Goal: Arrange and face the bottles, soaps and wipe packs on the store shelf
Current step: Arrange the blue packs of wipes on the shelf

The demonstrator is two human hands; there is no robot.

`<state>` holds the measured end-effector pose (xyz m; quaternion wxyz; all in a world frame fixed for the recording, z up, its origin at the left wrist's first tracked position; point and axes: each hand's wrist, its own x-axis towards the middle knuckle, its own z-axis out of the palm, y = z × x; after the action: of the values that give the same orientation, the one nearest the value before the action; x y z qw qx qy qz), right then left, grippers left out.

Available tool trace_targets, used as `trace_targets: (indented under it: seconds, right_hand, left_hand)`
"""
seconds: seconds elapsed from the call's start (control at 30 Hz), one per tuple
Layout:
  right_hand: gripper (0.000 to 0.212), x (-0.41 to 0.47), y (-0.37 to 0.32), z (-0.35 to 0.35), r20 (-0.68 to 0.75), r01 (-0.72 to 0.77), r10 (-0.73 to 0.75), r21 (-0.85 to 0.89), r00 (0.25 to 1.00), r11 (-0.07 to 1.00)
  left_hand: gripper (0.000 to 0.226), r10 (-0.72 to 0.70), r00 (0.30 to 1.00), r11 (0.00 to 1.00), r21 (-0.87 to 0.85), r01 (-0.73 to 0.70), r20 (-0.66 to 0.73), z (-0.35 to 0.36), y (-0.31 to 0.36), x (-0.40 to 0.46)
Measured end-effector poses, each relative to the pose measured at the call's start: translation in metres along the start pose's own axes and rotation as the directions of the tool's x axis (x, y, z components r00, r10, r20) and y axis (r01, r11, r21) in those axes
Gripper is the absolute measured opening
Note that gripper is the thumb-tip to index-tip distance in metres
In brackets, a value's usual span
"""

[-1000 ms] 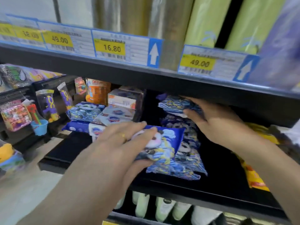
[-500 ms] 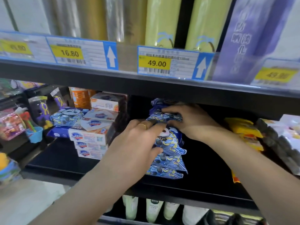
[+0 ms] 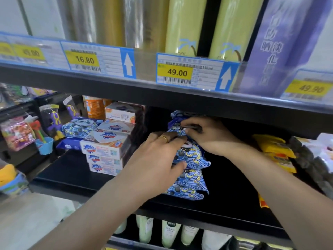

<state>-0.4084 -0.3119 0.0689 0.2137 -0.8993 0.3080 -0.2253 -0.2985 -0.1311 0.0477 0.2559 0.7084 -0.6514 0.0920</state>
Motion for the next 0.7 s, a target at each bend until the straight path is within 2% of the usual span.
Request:
trace_targets:
  seconds: [0.17, 0.37, 0.43, 0.57, 0.7]
  right_hand:
    - [0.026, -0.010, -0.006, -0.007, -0.023, -0.010, 0.009, -0.031, 1.000, 0.999]
    - [0.025, -0.029, -0.047, -0.008, -0.090, 0.037, -0.045, -0.092, 0.995, 0.995]
    - [0.023, -0.032, -0.075, 0.000, -0.064, 0.081, -0.088, -0.104, 0.994, 0.991]
    - [0.031, -0.027, -0.137, 0.026, -0.007, 0.169, -0.173, -0.162, 0.985, 0.972]
    - [0.032, 0.006, -0.195, 0.070, 0.075, 0.283, -0.274, -0.177, 0.959, 0.943]
  left_hand:
    - [0.078, -0.014, 0.999, 1.000, -0.015, 0.014, -0.051, -0.003, -0.001, -0.012]
    - [0.068, -0.038, 0.991, 0.997, -0.067, 0.030, -0.129, -0.023, -0.027, -0.045]
    - [0.065, -0.048, 0.989, 0.997, -0.067, 0.039, -0.141, -0.033, -0.047, -0.059]
    - [0.060, -0.138, 0.979, 0.988, -0.091, 0.125, -0.151, -0.057, -0.104, -0.090]
    - [0.059, -0.206, 0.968, 0.978, -0.059, 0.199, -0.145, -0.080, -0.173, -0.116]
